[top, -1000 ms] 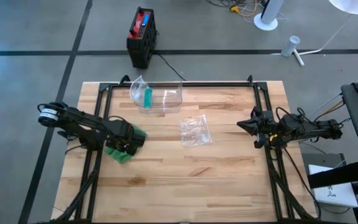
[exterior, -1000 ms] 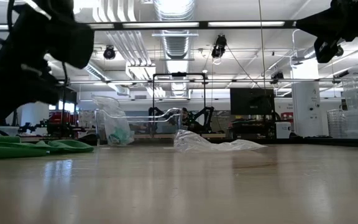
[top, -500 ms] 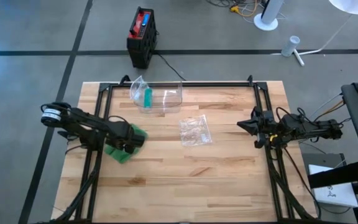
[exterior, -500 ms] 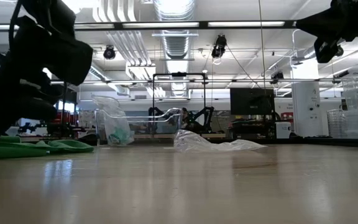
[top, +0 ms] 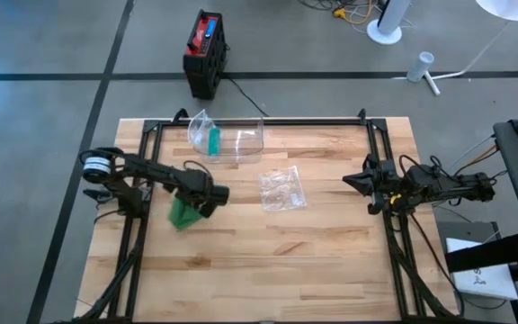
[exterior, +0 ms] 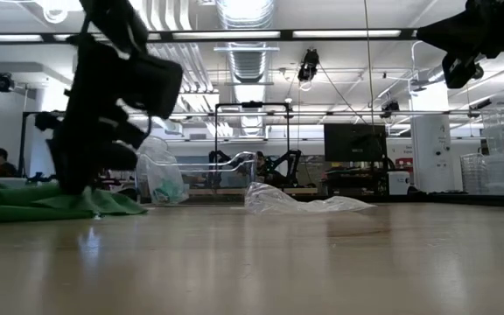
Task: Roll bandage
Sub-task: Roll the green bandage
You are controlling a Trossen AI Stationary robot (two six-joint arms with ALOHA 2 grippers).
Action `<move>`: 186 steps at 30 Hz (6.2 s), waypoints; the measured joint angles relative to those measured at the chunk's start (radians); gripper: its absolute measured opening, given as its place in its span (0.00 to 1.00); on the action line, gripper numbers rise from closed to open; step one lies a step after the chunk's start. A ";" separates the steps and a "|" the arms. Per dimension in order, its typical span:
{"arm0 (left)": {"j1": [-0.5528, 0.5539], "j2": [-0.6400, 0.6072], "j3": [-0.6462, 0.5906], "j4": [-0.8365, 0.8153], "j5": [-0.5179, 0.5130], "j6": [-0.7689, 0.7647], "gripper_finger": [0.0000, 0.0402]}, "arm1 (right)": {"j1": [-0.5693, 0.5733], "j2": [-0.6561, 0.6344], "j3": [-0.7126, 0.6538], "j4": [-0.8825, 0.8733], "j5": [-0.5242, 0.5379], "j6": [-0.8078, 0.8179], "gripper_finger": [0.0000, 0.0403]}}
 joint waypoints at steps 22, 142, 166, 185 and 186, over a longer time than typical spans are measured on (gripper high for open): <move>-0.015 -0.063 0.155 -0.241 0.061 -0.037 0.23 | 0.000 0.000 0.000 0.000 0.000 0.000 0.00; -0.309 -0.089 -0.129 0.114 0.103 -0.698 0.43 | 0.000 0.000 0.000 0.000 0.000 0.000 0.00; -0.309 -0.149 0.111 -0.121 -0.060 -0.555 0.07 | 0.000 0.000 0.000 0.000 0.000 0.000 0.01; -0.309 -0.093 0.330 0.206 -0.275 -0.208 0.11 | 0.000 0.000 0.000 0.000 0.000 0.000 0.01; -0.309 -0.089 0.328 0.224 -0.275 -0.182 0.11 | 0.000 0.000 0.000 0.000 0.000 0.000 0.00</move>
